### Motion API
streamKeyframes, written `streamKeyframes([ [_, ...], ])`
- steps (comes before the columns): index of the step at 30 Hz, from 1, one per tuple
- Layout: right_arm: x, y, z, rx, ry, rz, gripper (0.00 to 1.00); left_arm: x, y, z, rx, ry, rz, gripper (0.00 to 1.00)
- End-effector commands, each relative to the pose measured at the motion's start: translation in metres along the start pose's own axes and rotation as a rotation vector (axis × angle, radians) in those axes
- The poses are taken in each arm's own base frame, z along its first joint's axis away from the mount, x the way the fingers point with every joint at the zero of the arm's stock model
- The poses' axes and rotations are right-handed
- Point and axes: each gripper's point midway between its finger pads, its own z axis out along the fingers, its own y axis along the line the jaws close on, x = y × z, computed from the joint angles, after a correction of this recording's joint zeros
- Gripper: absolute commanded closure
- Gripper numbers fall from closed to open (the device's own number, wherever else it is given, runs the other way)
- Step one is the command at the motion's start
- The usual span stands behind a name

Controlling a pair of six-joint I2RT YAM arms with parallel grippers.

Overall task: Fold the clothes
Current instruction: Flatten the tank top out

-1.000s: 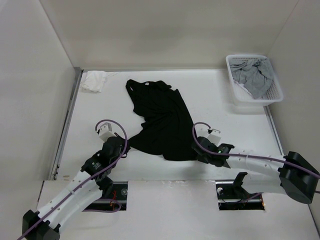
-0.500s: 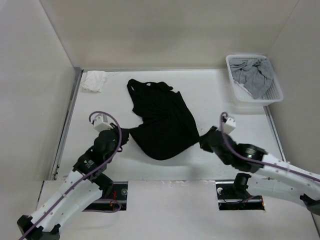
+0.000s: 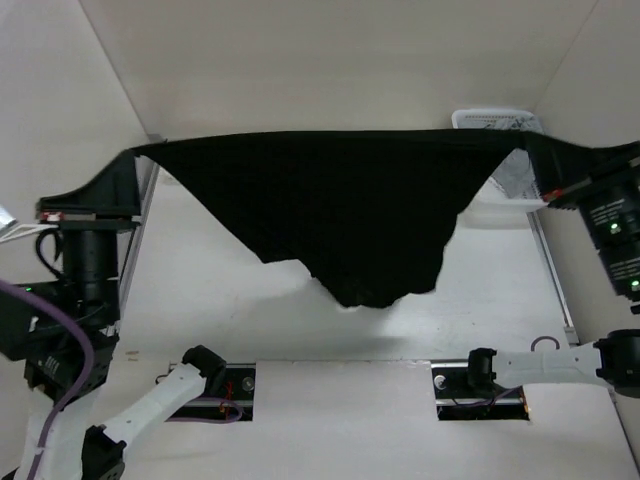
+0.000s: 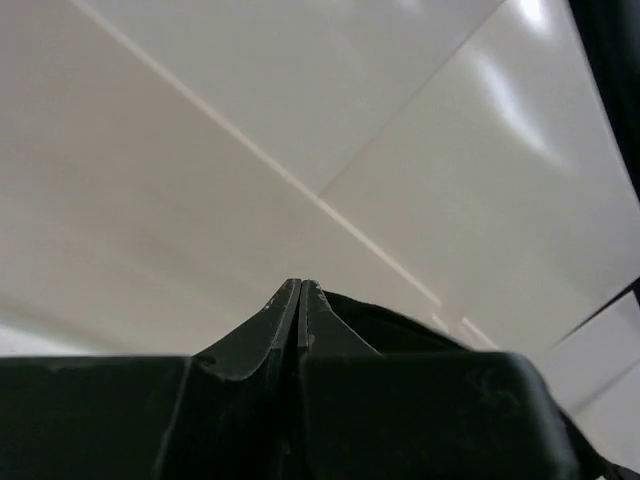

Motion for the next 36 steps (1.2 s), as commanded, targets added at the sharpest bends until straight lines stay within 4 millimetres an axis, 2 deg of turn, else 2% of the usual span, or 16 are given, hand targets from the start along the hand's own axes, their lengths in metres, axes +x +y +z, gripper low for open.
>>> streamKeyframes([
  [1, -0.043, 0.017, 0.014, 0.013, -0.114, -0.166, 1.0, -0.039, -0.01, 0.013, -0.024, -0.13, 0.072, 1.0],
  [3, -0.05, 0.029, 0.022, 0.008, -0.16, -0.213, 1.0, -0.045, -0.01, 0.022, -0.045, -0.172, 0.092, 1.0],
  [5, -0.047, 0.032, 0.036, 0.033, -0.211, -0.28, 0.99, -0.036, -0.008, 0.036, -0.067, -0.178, 0.127, 1.0],
  [6, -0.04, 0.031, 0.046, 0.055, -0.226, -0.321, 0.99, -0.024, -0.004, 0.047, -0.084, -0.166, 0.15, 1.0],
  [8, -0.014, 0.027, 0.074, 0.071, -0.209, -0.395, 0.99, 0.008, 0.012, 0.072, -0.139, -0.139, 0.218, 1.0],
  [12, 0.055, -0.004, 0.148, 0.051, -0.05, -0.391, 1.0, 0.074, 0.07, 0.117, -0.255, -0.061, 0.314, 1.0],
  [15, 0.09, -0.035, 0.196, 0.05, 0.036, -0.338, 0.99, 0.114, 0.116, 0.153, -0.298, 0.034, 0.299, 1.0],
  [18, 0.107, -0.064, 0.239, 0.083, 0.078, -0.312, 0.99, 0.137, 0.159, 0.191, -0.335, 0.112, 0.245, 1.0],
  [20, 0.106, -0.077, 0.264, 0.098, 0.08, -0.301, 0.99, 0.138, 0.175, 0.215, -0.347, 0.13, 0.212, 1.0],
  [22, 0.096, -0.08, 0.281, 0.106, 0.071, -0.282, 0.99, 0.128, 0.174, 0.234, -0.334, 0.127, 0.189, 1.0],
  [24, 0.075, -0.071, 0.289, 0.089, 0.033, -0.264, 0.99, 0.112, 0.165, 0.245, -0.315, 0.103, 0.178, 1.0],
  [26, 0.053, -0.053, 0.287, 0.052, -0.013, -0.252, 0.99, 0.09, 0.149, 0.25, -0.285, 0.06, 0.173, 1.0],
  [29, 0.019, -0.023, 0.272, -0.02, -0.096, -0.228, 0.99, 0.059, 0.121, 0.243, -0.237, 0.0, 0.165, 1.0],
  [31, 0.003, -0.009, 0.259, -0.055, -0.123, -0.216, 0.98, 0.042, 0.107, 0.235, -0.216, -0.033, 0.166, 1.0],
  [33, 0.0, -0.006, 0.25, -0.061, -0.115, -0.217, 0.98, 0.033, 0.099, 0.225, -0.206, -0.052, 0.174, 1.0],
  [36, 0.015, -0.018, 0.243, -0.026, -0.054, -0.231, 0.98, 0.033, 0.1, 0.213, -0.21, -0.052, 0.176, 1.0],
])
